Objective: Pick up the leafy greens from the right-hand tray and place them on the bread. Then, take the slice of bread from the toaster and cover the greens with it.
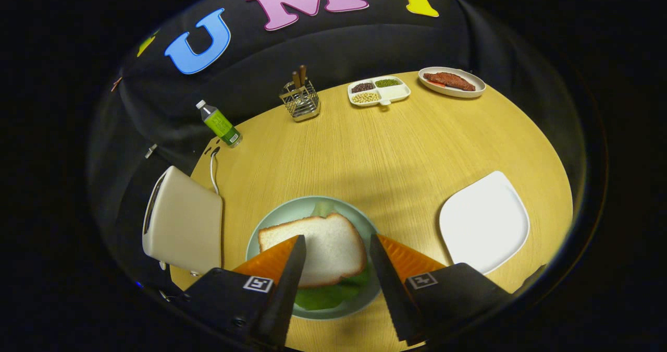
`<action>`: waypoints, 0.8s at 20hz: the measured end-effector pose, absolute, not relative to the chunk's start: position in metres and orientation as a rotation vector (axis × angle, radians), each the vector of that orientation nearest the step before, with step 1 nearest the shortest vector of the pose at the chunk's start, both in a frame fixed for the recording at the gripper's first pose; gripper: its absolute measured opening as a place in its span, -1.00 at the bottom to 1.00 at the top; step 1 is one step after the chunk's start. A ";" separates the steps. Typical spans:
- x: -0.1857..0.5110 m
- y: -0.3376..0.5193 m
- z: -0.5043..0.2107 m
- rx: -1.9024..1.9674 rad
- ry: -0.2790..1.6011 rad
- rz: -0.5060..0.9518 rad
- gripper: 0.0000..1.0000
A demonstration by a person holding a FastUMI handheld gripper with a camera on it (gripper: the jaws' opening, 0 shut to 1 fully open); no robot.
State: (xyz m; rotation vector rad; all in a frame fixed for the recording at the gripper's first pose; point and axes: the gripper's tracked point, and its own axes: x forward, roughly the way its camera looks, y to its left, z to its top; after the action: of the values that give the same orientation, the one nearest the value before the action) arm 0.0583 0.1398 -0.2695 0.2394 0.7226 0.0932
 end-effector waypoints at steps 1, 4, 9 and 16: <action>0.055 0.136 -0.263 0.232 0.710 0.088 0.69; 0.052 0.121 -0.234 0.186 0.647 0.067 0.98; 0.045 0.094 -0.169 0.088 0.471 0.050 0.97; 0.021 0.049 -0.057 0.049 0.212 -0.008 0.97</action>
State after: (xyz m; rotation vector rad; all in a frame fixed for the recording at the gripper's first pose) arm 0.0214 0.0488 -0.0574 0.0490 0.2120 -0.0076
